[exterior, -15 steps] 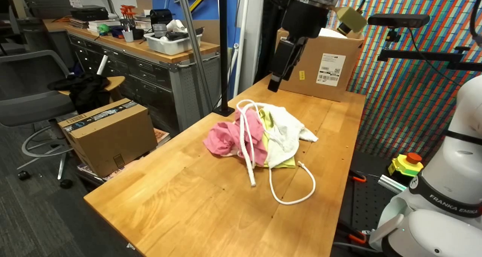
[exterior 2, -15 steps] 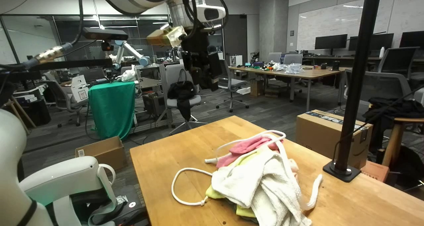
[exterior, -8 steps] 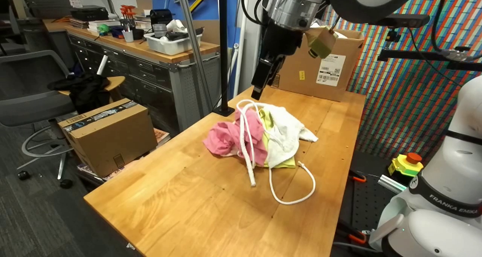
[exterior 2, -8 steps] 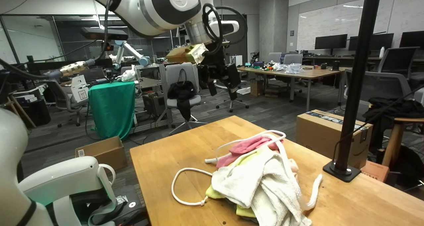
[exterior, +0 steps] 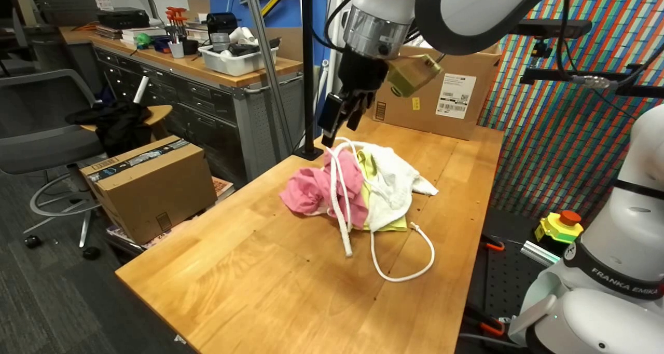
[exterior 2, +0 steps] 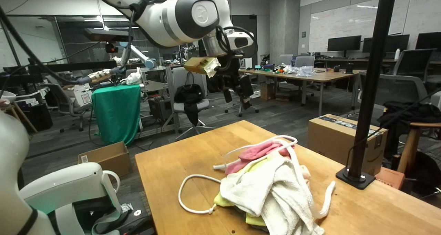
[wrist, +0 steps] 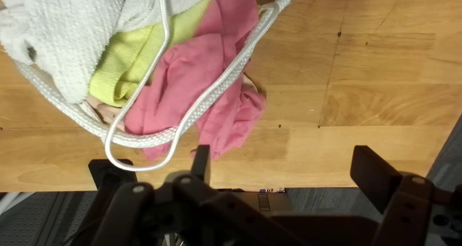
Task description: Separate the clothes and ropes
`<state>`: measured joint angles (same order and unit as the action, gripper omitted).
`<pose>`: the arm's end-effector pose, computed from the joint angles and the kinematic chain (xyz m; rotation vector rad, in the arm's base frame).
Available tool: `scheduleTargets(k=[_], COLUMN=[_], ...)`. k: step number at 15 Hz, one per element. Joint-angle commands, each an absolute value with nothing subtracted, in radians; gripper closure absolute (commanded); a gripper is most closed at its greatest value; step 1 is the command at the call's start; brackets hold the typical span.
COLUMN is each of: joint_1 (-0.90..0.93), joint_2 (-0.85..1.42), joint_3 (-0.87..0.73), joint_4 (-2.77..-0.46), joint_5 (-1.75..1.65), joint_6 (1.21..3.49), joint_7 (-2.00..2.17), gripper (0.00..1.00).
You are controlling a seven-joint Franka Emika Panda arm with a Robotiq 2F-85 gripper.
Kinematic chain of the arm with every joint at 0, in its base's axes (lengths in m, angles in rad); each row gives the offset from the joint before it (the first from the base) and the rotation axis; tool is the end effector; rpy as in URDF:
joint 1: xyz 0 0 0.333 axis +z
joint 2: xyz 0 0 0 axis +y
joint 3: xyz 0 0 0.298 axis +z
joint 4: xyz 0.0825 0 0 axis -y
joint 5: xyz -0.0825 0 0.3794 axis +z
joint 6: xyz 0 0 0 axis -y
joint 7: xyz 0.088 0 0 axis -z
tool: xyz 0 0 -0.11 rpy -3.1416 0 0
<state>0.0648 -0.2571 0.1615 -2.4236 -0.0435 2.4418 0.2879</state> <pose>0.4668 0.1082 0.4141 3.1079 -0.0494 0.4397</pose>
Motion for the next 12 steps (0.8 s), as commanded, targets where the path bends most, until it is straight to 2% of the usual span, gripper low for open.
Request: scheduleTargets(k=[1,12], joint_1=[0.046,0.051], joint_2=[-0.144,0.062], joint_3=[0.183,0.090], joint_4=[-2.338,-2.208], joint_5=[-0.079,-0.218], joint_6=[2.494,2.519], joint_7=[0.407,0.667], gripper=[0.00,0.00])
